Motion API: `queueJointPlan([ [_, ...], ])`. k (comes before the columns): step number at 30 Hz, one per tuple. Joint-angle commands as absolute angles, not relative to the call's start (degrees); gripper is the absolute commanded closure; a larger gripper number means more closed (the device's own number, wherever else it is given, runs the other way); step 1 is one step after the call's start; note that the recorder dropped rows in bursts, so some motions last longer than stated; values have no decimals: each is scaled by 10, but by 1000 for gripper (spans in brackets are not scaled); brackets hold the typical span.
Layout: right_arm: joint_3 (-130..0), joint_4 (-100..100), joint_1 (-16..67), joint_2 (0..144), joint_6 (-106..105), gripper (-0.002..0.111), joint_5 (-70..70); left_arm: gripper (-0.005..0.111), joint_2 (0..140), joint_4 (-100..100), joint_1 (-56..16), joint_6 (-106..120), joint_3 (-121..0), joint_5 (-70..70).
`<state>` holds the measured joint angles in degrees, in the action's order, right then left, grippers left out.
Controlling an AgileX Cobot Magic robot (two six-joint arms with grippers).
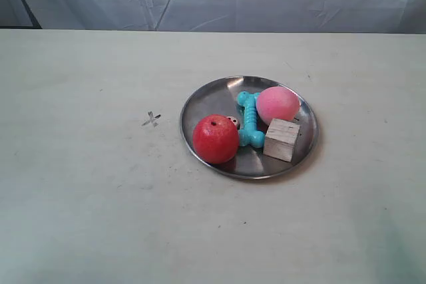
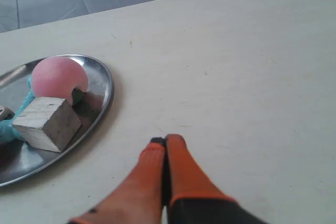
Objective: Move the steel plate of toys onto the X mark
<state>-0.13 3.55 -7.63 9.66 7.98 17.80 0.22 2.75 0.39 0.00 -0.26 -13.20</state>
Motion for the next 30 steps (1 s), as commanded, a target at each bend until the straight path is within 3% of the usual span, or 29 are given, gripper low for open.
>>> queueJointPlan([
  [1, 0, 38, -80, 93, 77, 108, 175, 106, 0, 27, 5, 0, 0, -80],
  [12, 0, 17, -80, 93, 75, 108, 156, 106, 0, 81, 5, 0, 0, 192],
  [19, 0, 87, -80, 93, 77, 108, -45, 106, 0, 93, 5, 0, 0, 312],
  [24, 0, 270, -80, 93, 79, 108, -198, 106, 0, 200, 5, -28, 0, 315],
  [30, 0, 341, -80, 93, 183, 108, -217, 106, 0, 355, 5, -29, 0, 260],
])
